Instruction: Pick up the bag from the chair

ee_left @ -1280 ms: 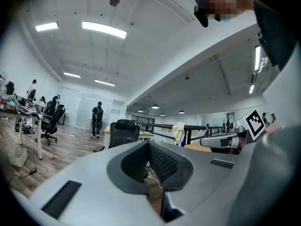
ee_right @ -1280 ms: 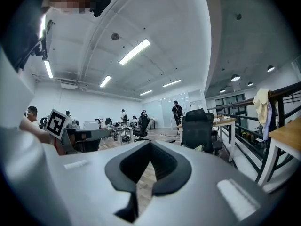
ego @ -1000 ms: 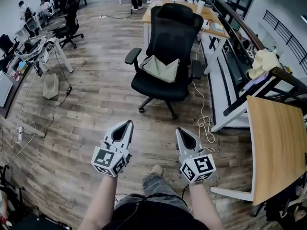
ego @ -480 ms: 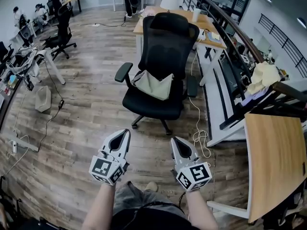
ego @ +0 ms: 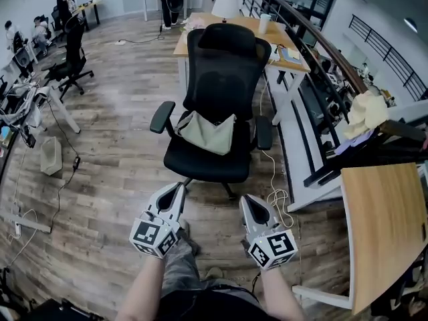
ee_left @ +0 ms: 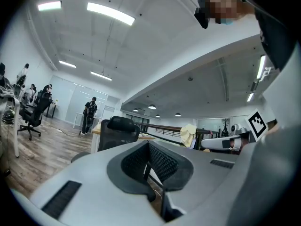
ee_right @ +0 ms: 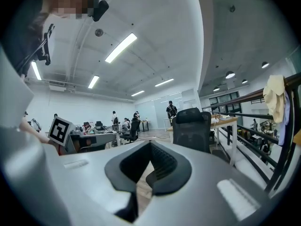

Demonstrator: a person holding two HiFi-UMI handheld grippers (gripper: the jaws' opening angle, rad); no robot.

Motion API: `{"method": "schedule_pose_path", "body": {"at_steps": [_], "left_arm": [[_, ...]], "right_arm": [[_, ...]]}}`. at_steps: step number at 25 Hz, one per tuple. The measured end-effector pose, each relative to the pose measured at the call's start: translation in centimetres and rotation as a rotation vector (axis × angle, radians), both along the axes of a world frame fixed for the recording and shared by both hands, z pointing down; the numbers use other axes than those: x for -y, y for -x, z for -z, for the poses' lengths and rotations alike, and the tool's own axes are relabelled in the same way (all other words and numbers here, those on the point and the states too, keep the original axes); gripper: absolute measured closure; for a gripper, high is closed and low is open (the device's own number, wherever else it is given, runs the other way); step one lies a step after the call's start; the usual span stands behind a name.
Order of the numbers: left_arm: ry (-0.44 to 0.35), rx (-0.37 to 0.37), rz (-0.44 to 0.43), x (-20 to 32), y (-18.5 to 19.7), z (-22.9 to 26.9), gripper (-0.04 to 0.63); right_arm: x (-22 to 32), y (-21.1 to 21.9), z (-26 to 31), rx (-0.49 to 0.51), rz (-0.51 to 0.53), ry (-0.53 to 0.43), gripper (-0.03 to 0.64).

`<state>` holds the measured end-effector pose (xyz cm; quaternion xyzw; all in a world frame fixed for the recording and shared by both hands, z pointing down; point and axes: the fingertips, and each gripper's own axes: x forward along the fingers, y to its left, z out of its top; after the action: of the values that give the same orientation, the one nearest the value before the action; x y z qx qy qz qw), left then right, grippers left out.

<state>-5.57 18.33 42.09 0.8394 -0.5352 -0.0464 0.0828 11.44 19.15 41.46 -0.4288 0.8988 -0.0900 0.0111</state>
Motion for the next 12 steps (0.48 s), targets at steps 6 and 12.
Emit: {"method": "schedule_pose_path", "body": {"at_steps": [6,12], "left_arm": [[-0.016,0.012,-0.087,8.4,1.2,1.1,0.598],[-0.011,0.018,-0.148,15.6,3.6,1.0,0.598]], "right_arm": [[6.5,1.6,0.2,0.000,-0.068,0.007,0.609],[13.3,4.2,-0.5,0.010,-0.115,0.035,0.609]]}}
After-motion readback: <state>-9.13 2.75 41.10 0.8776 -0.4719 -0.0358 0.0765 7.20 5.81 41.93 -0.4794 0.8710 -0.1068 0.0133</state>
